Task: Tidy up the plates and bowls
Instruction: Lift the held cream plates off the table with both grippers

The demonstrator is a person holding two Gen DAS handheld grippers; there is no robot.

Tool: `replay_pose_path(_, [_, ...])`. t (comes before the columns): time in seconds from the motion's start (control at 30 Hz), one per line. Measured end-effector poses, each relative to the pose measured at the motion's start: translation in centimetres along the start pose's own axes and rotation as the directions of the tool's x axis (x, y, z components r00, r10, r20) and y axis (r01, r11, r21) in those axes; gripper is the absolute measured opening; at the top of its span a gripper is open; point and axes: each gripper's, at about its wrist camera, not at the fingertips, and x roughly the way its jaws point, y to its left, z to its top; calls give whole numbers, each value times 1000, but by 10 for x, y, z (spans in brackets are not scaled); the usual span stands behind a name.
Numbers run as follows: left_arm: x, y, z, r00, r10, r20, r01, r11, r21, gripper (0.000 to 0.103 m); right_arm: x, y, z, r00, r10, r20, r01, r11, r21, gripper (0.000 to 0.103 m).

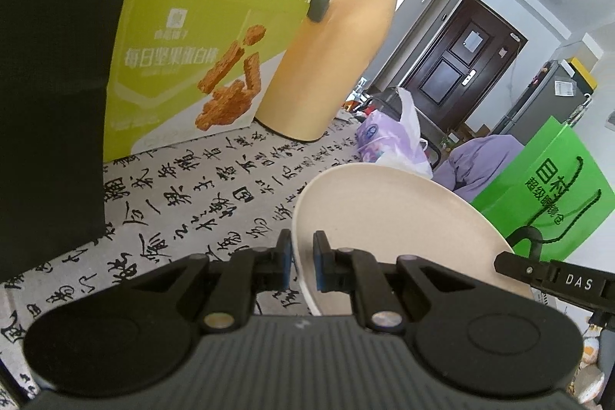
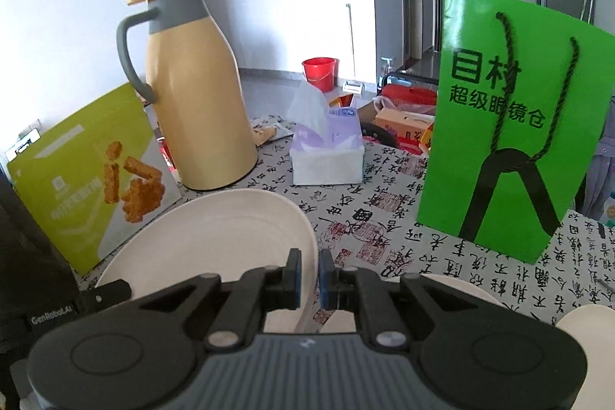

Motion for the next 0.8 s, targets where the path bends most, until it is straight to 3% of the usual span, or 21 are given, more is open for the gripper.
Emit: replay_pose_path(0.8, [-89, -19, -5, 997, -42, 60, 37, 996, 76, 11, -103, 3, -31, 989, 33, 146, -40, 998, 46, 9])
